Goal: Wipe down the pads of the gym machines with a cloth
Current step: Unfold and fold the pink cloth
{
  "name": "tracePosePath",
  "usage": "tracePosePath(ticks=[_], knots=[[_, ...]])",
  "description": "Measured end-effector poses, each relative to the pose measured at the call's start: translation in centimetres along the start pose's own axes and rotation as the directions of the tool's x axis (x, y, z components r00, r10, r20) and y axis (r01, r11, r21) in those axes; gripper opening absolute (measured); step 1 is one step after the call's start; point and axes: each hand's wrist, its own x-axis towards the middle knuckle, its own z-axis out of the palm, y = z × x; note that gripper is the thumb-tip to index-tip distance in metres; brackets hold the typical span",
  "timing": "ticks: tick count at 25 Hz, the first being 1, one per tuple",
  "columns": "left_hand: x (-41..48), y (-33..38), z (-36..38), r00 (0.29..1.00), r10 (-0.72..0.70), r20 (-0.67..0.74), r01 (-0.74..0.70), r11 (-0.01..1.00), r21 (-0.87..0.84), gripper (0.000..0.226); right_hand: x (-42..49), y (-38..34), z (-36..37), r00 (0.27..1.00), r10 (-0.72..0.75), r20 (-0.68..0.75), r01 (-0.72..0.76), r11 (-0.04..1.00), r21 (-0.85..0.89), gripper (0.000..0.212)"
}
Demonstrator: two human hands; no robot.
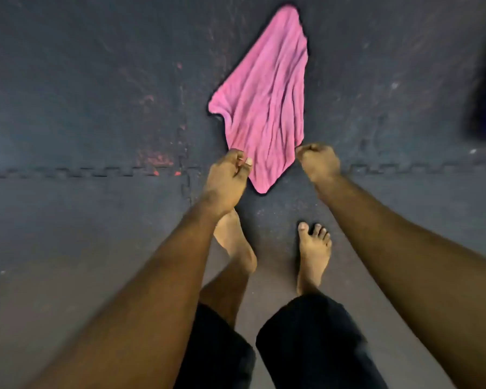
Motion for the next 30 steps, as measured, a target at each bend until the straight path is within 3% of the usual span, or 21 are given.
tracePosePath(ticks=[4, 7, 12, 16, 21, 26, 30], knots=[[5.5, -5.3, 6.0, 0.99, -0.046, 0.13, 0.037, 0.997, 0.069, 0.021, 5.8, 2.1, 6.2, 0.988, 0.1, 0.119, -0.086, 0.989, -0.123, 0.035], [7.1, -5.7, 5.7, 0.988, -0.02, 0.155, 0.008, 0.997, 0.078, 0.021, 4.8, 0.8, 8.2, 0.992, 0.098, 0.085, -0.091, 0.993, -0.076, 0.047], [1.3, 3.4, -3.7, 0.993, 0.037, 0.109, -0.044, 0.997, 0.067, 0.047, -6.4, -8.1, 1.0, 0.994, -0.108, 0.023, 0.1, 0.965, 0.241, 0.041], [-8.4, 15.9, -15.3, 0.994, 0.11, 0.001, -0.11, 0.994, 0.004, 0.065, -19.8, -19.3, -9.2, 0.938, -0.346, -0.033, 0.342, 0.902, 0.262, 0.046], [-19.5, 31.7, -27.9, 0.934, 0.241, -0.262, -0.244, 0.969, 0.022, 0.045, -38.0, -31.2, -20.7, 0.788, -0.606, -0.112, 0.616, 0.773, 0.149, 0.04], [-27.9, 41.7, -37.4, 0.821, 0.385, -0.423, -0.393, 0.917, 0.071, 0.009, -50.4, -38.2, -29.8, 0.477, -0.834, -0.276, 0.81, 0.539, -0.229, 0.019], [-30.9, 47.3, -44.5, 0.684, 0.527, -0.505, -0.512, 0.84, 0.183, 0.023, -55.1, -41.9, -36.3, 0.243, -0.92, -0.308, 0.828, 0.362, -0.428, 0.008]])
